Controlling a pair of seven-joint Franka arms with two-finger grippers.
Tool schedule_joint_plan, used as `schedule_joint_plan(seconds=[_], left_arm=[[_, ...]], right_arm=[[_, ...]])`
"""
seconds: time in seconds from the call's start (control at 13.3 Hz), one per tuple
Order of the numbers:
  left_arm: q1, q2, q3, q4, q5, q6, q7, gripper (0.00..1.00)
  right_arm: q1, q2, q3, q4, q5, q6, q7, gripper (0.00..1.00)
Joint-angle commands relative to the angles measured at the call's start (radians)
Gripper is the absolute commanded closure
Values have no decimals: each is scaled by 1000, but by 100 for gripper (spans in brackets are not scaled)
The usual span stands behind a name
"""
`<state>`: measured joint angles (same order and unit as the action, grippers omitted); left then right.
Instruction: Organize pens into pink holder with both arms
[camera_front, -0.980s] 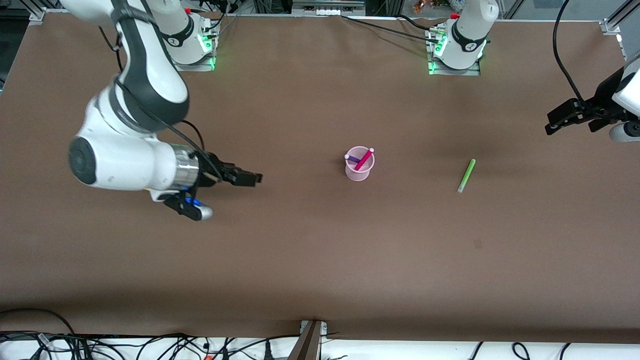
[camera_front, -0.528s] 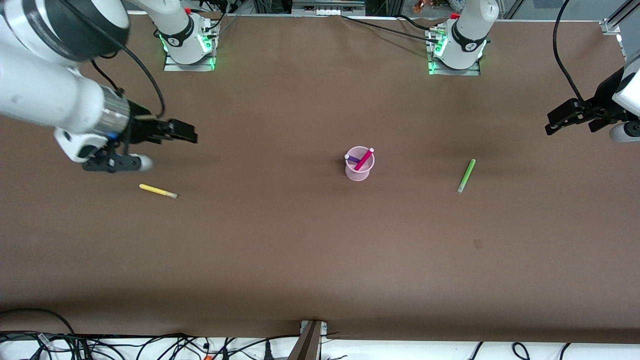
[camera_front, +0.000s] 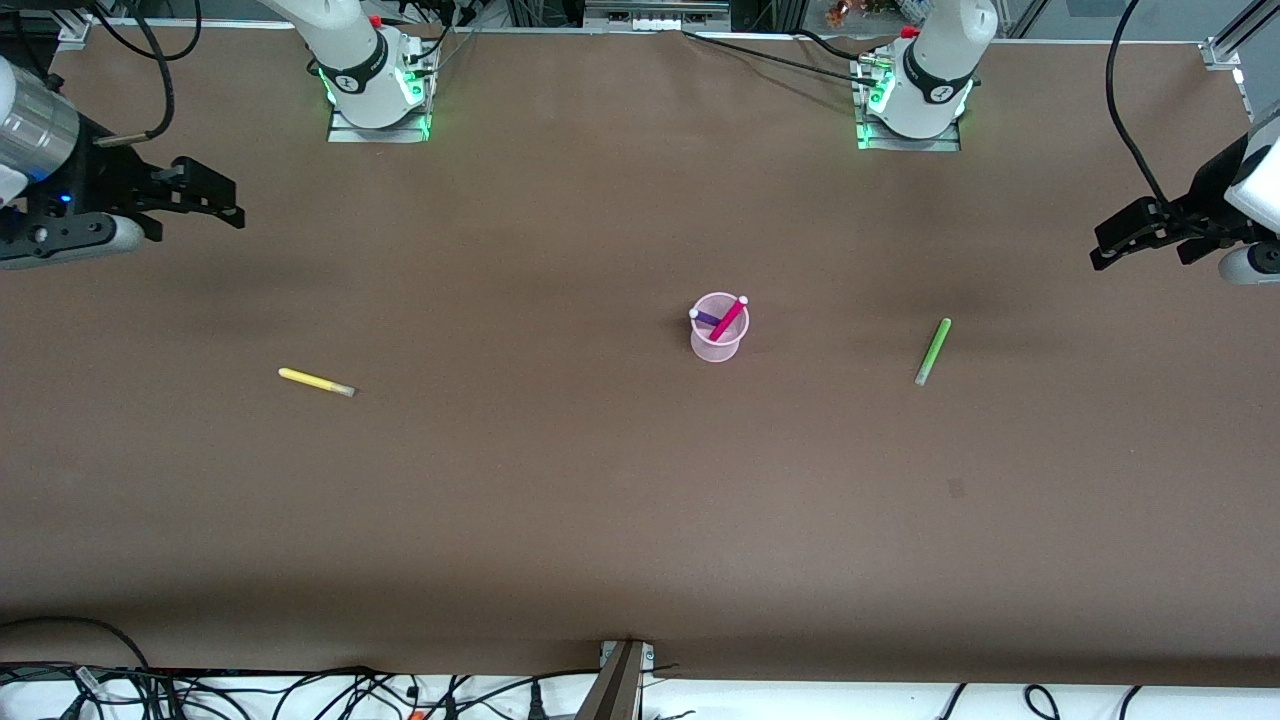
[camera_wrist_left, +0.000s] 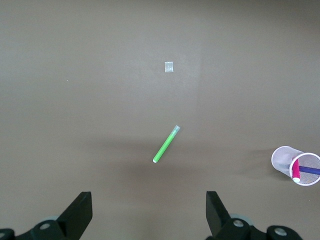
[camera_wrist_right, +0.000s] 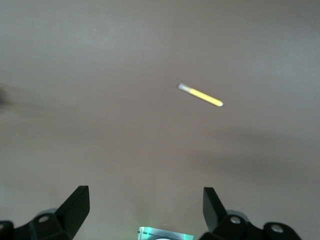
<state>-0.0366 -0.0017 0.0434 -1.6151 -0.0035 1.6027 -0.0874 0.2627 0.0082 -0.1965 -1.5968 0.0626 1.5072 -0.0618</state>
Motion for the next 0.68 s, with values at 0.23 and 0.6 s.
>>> schedule_joint_plan(seconds=[0.23, 0.6], left_arm=[[0, 12, -2, 29, 26, -23, -5, 0], [0, 11, -2, 29, 26, -23, -5, 0]], right_arm=[[9, -5, 17, 29, -49, 5, 56, 0], [16, 9, 32, 61, -55, -27, 180, 0]])
